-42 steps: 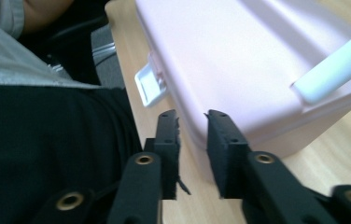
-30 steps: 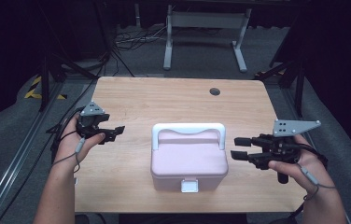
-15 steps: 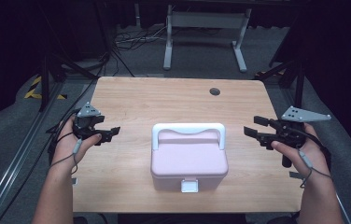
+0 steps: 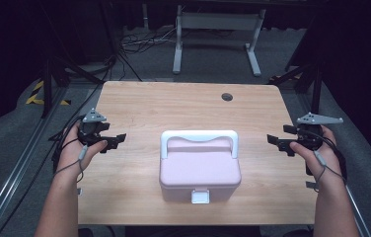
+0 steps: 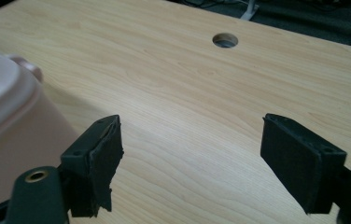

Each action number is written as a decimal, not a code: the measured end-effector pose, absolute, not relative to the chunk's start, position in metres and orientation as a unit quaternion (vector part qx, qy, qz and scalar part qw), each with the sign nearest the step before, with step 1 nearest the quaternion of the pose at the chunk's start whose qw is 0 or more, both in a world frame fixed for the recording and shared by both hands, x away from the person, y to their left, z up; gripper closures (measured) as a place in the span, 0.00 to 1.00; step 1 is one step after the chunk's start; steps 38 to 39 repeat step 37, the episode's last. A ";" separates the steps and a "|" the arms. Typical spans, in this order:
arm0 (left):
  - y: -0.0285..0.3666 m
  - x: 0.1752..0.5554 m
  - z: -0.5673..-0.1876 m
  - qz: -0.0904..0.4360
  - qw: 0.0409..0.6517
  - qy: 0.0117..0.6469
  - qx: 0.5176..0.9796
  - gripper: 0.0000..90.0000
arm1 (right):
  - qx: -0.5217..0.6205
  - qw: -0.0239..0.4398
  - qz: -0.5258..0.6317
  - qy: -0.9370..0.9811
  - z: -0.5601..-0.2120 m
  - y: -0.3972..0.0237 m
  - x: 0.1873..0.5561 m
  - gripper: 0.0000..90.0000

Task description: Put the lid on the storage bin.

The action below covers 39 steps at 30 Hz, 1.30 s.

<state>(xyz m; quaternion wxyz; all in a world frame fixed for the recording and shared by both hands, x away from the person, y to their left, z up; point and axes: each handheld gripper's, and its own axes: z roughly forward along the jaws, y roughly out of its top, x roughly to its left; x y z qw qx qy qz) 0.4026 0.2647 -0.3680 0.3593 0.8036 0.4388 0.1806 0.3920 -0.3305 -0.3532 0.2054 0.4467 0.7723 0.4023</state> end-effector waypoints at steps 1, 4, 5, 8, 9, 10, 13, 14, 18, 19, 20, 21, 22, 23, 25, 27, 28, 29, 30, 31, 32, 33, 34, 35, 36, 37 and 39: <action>0.265 0.403 -0.369 0.182 0.360 0.439 0.803 0.29 | 0.446 0.205 0.396 0.776 -0.357 -0.332 0.395 0.22; 0.265 0.406 -0.372 0.185 0.360 0.432 0.806 0.29 | 0.447 0.207 0.385 0.781 -0.364 -0.333 0.398 0.21; 0.264 0.407 -0.373 0.187 0.362 0.429 0.806 0.29 | 0.446 0.207 0.377 0.784 -0.368 -0.333 0.400 0.21; 0.262 0.410 -0.378 0.183 0.365 0.425 0.808 0.29 | 0.445 0.199 0.359 0.796 -0.380 -0.333 0.407 0.21; 0.261 0.412 -0.379 0.178 0.362 0.426 0.810 0.29 | 0.446 0.194 0.354 0.799 -0.384 -0.333 0.408 0.21; 0.261 0.413 -0.381 0.175 0.361 0.428 0.810 0.29 | 0.449 0.189 0.348 0.801 -0.389 -0.333 0.411 0.21; 0.261 0.415 -0.386 0.168 0.359 0.433 0.809 0.29 | 0.460 0.175 0.329 0.806 -0.401 -0.332 0.415 0.21; 0.262 0.417 -0.389 0.165 0.358 0.434 0.810 0.29 | 0.459 0.174 0.323 0.809 -0.405 -0.332 0.417 0.21; 0.264 0.421 -0.396 0.156 0.361 0.436 0.809 0.27 | 0.465 0.162 0.312 0.812 -0.416 -0.331 0.421 0.21; 0.264 0.421 -0.397 0.153 0.361 0.438 0.809 0.27 | 0.468 0.159 0.309 0.813 -0.419 -0.329 0.422 0.21; 0.264 0.422 -0.399 0.152 0.360 0.435 0.811 0.27 | 0.468 0.158 0.307 0.814 -0.422 -0.329 0.423 0.21; 0.264 0.423 -0.401 0.147 0.358 0.432 0.815 0.26 | 0.471 0.153 0.305 0.813 -0.426 -0.328 0.424 0.21; 0.265 0.423 -0.402 0.146 0.355 0.426 0.819 0.24 | 0.475 0.149 0.300 0.814 -0.430 -0.327 0.426 0.21; 0.265 0.424 -0.403 0.144 0.354 0.428 0.819 0.23 | 0.478 0.147 0.293 0.815 -0.433 -0.327 0.427 0.21; 0.265 0.424 -0.404 0.146 0.345 0.431 0.821 0.23 | 0.480 0.151 0.291 0.814 -0.439 -0.327 0.429 0.21; 0.265 0.425 -0.405 0.144 0.341 0.432 0.823 0.23 | 0.486 0.148 0.294 0.810 -0.442 -0.327 0.430 0.21; 0.266 0.426 -0.406 0.143 0.340 0.432 0.823 0.23 | 0.487 0.148 0.294 0.809 -0.444 -0.327 0.431 0.21; 0.266 0.426 -0.407 0.141 0.339 0.434 0.823 0.23 | 0.488 0.146 0.292 0.809 -0.445 -0.327 0.431 0.21; 0.266 0.426 -0.407 0.140 0.337 0.434 0.824 0.23 | 0.489 0.145 0.289 0.810 -0.446 -0.327 0.431 0.22; 0.266 0.427 -0.408 0.140 0.335 0.435 0.824 0.23 | 0.488 0.145 0.287 0.811 -0.447 -0.328 0.432 0.22; 0.266 0.427 -0.408 0.139 0.335 0.437 0.823 0.23 | 0.489 0.145 0.285 0.812 -0.448 -0.328 0.432 0.22; 0.266 0.427 -0.408 0.139 0.334 0.436 0.824 0.23 | 0.489 0.144 0.285 0.811 -0.448 -0.329 0.432 0.22; 0.266 0.427 -0.408 0.139 0.333 0.436 0.824 0.23 | 0.492 0.144 0.288 0.809 -0.448 -0.329 0.432 0.22; 0.266 0.427 -0.408 0.137 0.335 0.437 0.824 0.23 | 0.494 0.143 0.289 0.807 -0.447 -0.329 0.431 0.22; 0.266 0.427 -0.408 0.135 0.337 0.437 0.823 0.23 | 0.495 0.142 0.292 0.806 -0.446 -0.329 0.431 0.22; 0.266 0.427 -0.408 0.133 0.338 0.437 0.822 0.23 | 0.496 0.141 0.294 0.804 -0.446 -0.329 0.431 0.22; 0.266 0.427 -0.408 0.133 0.338 0.437 0.822 0.23 | 0.496 0.141 0.294 0.804 -0.446 -0.329 0.431 0.22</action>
